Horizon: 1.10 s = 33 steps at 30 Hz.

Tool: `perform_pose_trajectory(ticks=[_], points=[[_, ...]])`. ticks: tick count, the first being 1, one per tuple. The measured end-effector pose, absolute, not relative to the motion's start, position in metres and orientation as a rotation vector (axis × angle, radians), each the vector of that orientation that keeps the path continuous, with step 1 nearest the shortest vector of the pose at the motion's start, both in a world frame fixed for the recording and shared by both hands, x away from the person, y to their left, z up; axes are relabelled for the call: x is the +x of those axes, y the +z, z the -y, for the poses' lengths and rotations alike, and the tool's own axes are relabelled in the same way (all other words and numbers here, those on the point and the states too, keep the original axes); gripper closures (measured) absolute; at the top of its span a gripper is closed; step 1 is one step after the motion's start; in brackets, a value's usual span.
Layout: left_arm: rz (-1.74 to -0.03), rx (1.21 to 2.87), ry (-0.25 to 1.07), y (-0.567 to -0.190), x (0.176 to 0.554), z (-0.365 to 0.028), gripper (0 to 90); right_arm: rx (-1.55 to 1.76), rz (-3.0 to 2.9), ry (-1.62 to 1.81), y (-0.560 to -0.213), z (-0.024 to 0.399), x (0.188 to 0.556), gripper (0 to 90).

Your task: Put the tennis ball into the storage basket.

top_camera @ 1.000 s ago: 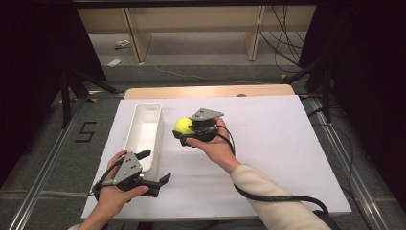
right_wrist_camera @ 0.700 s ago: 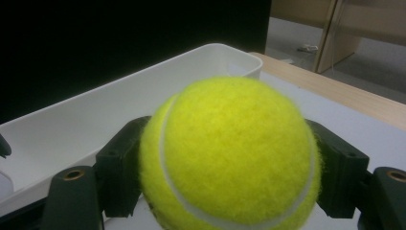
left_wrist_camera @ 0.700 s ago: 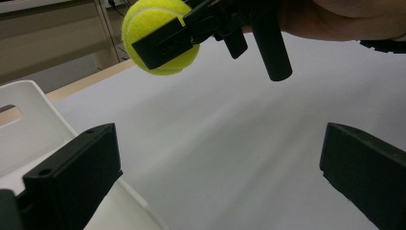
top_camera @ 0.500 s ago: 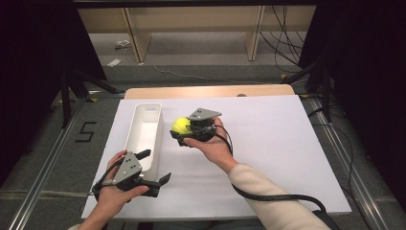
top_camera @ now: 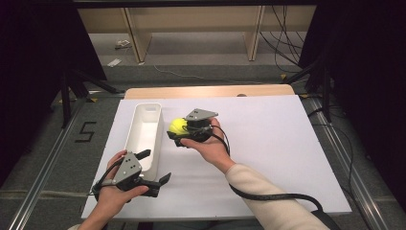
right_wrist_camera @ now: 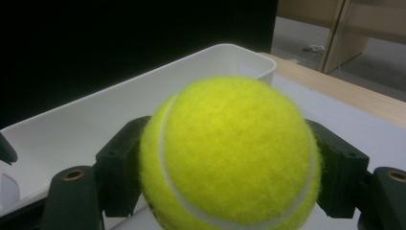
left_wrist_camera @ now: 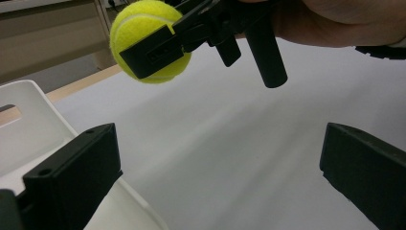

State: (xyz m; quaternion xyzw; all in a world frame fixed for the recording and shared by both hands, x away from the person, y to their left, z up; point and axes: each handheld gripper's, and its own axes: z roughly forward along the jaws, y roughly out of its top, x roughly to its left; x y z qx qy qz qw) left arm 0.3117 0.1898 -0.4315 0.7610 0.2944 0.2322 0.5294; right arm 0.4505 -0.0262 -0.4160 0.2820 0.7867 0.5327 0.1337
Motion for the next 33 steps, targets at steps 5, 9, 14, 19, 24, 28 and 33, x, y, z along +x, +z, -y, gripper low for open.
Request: perform_pose_trajectory(ticks=[5,9,14,19,24,28,33], points=[[-0.707,1.815,0.551,-0.431,0.312,-0.190,0.0,0.808,-2.284,1.548,-0.415,0.023,0.451,26.0],[-0.705,1.814,0.551,-0.431,0.312,-0.190,0.0,0.805,-2.278,1.552,-0.415,0.020,0.451,25.9],[-0.708,1.811,0.550,-0.431,0.311,-0.190,0.0,0.800,-2.282,1.549,-0.415,0.017,0.450,25.9],[-0.703,1.813,0.551,-0.431,0.311,-0.190,0.0,0.795,-2.285,1.547,-0.415,0.016,0.450,26.0],[-0.708,1.812,0.550,-0.431,0.311,-0.190,0.0,0.790,-2.285,1.546,-0.414,0.015,0.450,25.9],[-0.709,1.811,0.550,-0.431,0.311,-0.190,0.0,0.794,-2.280,1.551,-0.414,0.014,0.451,26.0],[-0.706,1.813,0.554,-0.431,0.311,-0.191,0.0,0.787,-2.286,1.543,-0.415,0.011,0.451,26.0]])
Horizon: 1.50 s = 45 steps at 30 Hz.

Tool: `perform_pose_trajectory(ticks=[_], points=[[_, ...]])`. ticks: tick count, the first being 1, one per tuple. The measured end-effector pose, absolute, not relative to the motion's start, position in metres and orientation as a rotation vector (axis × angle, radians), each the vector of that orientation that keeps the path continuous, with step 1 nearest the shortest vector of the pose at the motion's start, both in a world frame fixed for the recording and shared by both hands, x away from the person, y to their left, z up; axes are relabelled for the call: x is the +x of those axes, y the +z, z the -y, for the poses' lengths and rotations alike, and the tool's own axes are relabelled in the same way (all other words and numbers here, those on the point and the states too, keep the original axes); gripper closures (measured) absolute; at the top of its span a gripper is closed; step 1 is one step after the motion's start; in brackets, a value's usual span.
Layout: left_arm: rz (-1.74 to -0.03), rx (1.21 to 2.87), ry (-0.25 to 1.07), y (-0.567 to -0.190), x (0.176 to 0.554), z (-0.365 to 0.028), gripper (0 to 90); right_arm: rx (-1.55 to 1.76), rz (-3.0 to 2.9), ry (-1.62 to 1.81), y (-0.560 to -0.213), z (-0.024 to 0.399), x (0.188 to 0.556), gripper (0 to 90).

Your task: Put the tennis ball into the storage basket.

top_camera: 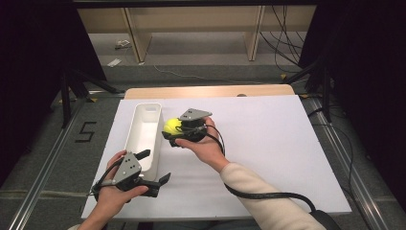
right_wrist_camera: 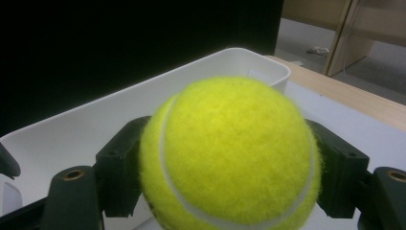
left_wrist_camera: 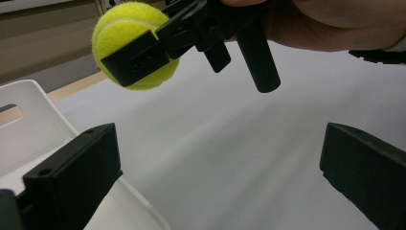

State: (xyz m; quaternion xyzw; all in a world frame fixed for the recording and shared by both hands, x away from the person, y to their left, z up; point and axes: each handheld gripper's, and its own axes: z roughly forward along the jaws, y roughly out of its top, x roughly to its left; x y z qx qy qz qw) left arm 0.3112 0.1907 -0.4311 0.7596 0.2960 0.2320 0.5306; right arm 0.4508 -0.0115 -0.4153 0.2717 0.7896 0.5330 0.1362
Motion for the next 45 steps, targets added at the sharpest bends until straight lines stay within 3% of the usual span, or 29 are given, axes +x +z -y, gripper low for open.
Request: perform_pose_trajectory(ticks=[45], points=[[-0.697,1.815,0.554,-0.431,0.311,-0.191,0.0,0.766,-2.287,1.544,-0.409,-0.007,0.454,26.0]])
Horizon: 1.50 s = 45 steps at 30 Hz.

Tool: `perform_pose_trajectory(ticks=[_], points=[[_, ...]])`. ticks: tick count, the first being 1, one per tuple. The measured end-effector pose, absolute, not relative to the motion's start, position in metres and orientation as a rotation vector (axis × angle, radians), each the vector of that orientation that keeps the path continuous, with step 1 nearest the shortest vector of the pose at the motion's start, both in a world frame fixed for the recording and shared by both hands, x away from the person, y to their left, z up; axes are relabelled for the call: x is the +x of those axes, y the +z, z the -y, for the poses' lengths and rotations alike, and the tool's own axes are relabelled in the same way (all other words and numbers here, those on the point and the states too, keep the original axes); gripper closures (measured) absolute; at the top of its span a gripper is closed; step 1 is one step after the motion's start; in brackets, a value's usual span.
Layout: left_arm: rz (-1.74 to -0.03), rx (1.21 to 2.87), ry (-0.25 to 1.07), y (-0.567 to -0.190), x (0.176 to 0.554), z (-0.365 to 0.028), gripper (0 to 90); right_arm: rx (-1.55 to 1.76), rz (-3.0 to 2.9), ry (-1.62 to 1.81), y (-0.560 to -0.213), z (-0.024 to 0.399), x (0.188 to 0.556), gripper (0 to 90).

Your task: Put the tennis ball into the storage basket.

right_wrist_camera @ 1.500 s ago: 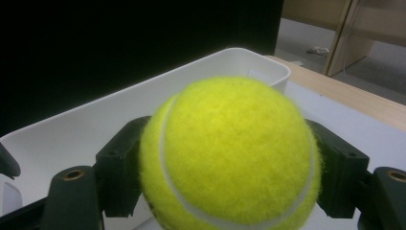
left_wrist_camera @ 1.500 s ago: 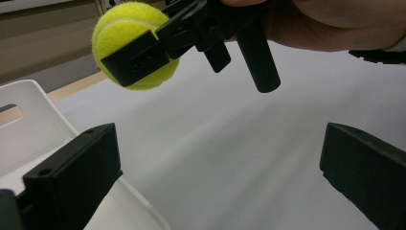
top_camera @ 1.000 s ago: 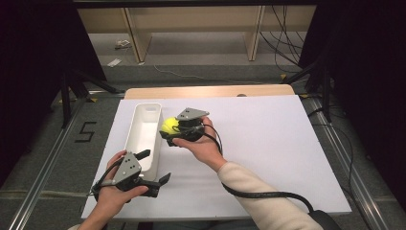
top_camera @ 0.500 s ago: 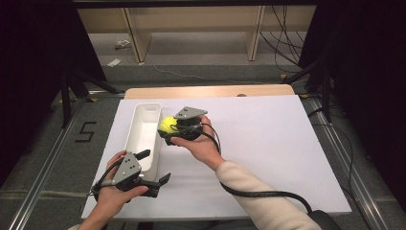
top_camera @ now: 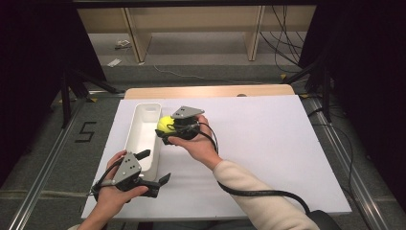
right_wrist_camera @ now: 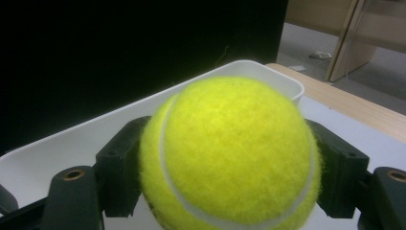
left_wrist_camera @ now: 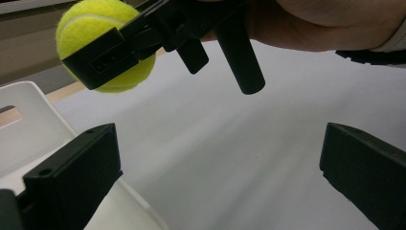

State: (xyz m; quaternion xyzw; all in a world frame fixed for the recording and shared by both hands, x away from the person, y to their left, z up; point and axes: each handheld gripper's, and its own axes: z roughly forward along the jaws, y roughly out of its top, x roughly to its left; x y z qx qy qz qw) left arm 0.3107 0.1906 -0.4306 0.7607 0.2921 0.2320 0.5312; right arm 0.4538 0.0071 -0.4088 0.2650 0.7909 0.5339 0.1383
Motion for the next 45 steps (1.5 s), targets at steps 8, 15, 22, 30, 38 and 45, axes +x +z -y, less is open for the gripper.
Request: perform_pose_trajectory(ticks=[8,15,22,30,38,45], points=[[-0.697,1.816,0.556,-0.431,0.311,-0.190,0.0,0.761,-2.290,1.550,-0.406,-0.010,0.453,26.0],[-0.697,1.818,0.558,-0.430,0.310,-0.191,0.0,0.749,-2.287,1.553,-0.404,-0.014,0.453,26.0],[-0.696,1.818,0.558,-0.430,0.310,-0.190,0.0,0.740,-2.288,1.558,-0.401,-0.017,0.453,26.0],[-0.695,1.820,0.559,-0.430,0.310,-0.190,0.0,0.726,-2.292,1.559,-0.398,-0.022,0.453,26.0],[-0.694,1.823,0.560,-0.430,0.310,-0.190,0.0,0.721,-2.295,1.558,-0.396,-0.026,0.454,25.9],[-0.693,1.824,0.560,-0.431,0.310,-0.190,0.0,0.718,-2.296,1.559,-0.394,-0.029,0.455,25.9]])
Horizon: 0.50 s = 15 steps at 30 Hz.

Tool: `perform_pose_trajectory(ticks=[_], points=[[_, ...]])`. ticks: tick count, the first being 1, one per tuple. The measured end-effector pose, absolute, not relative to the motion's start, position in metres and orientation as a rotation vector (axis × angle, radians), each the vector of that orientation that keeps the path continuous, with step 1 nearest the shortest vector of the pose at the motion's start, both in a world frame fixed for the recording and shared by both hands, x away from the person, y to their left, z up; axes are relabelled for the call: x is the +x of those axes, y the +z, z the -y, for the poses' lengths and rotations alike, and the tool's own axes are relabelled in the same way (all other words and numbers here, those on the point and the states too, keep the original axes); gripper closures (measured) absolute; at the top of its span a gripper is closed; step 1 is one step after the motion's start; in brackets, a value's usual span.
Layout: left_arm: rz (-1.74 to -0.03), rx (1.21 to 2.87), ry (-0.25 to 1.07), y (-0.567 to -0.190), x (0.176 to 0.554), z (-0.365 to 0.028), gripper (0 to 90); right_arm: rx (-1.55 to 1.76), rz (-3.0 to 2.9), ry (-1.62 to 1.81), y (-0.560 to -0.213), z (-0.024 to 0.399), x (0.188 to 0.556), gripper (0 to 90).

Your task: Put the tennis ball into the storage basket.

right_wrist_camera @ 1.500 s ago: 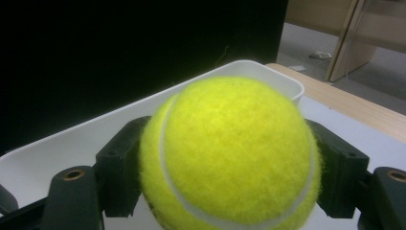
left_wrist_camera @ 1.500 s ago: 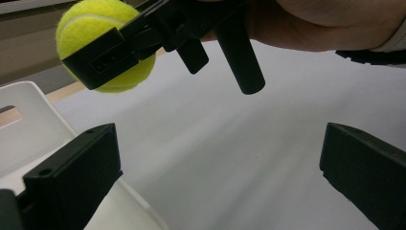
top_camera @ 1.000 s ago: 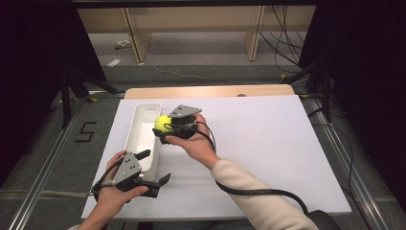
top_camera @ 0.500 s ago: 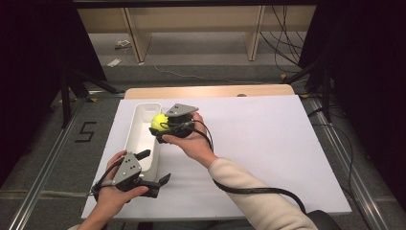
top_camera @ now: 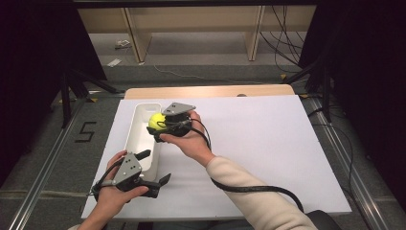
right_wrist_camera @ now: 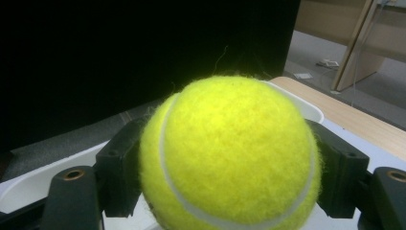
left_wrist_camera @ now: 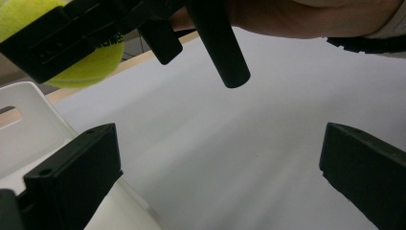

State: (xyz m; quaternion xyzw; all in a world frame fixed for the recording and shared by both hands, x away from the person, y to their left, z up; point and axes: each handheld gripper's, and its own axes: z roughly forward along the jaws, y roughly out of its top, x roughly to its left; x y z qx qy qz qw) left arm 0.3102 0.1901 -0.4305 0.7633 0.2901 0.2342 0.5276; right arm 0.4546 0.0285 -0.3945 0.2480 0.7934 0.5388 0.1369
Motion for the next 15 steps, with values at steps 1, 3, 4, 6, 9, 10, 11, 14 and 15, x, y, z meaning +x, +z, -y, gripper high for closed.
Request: perform_pose_trajectory(ticks=[1,3,4,6,9,10,11,14,15], points=[[-0.693,1.824,0.560,-0.4305,0.3102,-0.1902,0.0,0.714,-2.296,1.560,-0.3944,-0.0289,0.4548,26.0],[-0.694,1.825,0.561,-0.4305,0.3103,-0.1904,0.0,0.715,-2.294,1.563,-0.3944,-0.0299,0.4548,25.9],[-0.694,1.825,0.562,-0.4305,0.3102,-0.1904,0.0,0.716,-2.296,1.561,-0.3944,-0.0303,0.4547,26.0],[-0.693,1.824,0.560,-0.4305,0.3101,-0.1901,0.0,0.716,-2.300,1.560,-0.3945,-0.0313,0.4547,25.9],[-0.693,1.825,0.561,-0.4305,0.3101,-0.1903,0.0,0.709,-2.300,1.560,-0.3949,-0.0328,0.4547,25.9],[-0.693,1.825,0.561,-0.4306,0.3102,-0.1903,0.0,0.709,-2.305,1.557,-0.3949,-0.0332,0.4546,25.9],[-0.693,1.826,0.561,-0.4307,0.3102,-0.1903,0.0,0.712,-2.305,1.558,-0.3948,-0.0339,0.4545,25.9],[-0.692,1.827,0.560,-0.4308,0.3101,-0.1901,0.0,0.707,-2.305,1.560,-0.3942,-0.0353,0.4549,26.0],[-0.691,1.827,0.559,-0.4308,0.3101,-0.1900,0.0,0.708,-2.305,1.561,-0.3938,-0.0358,0.4550,26.0]])
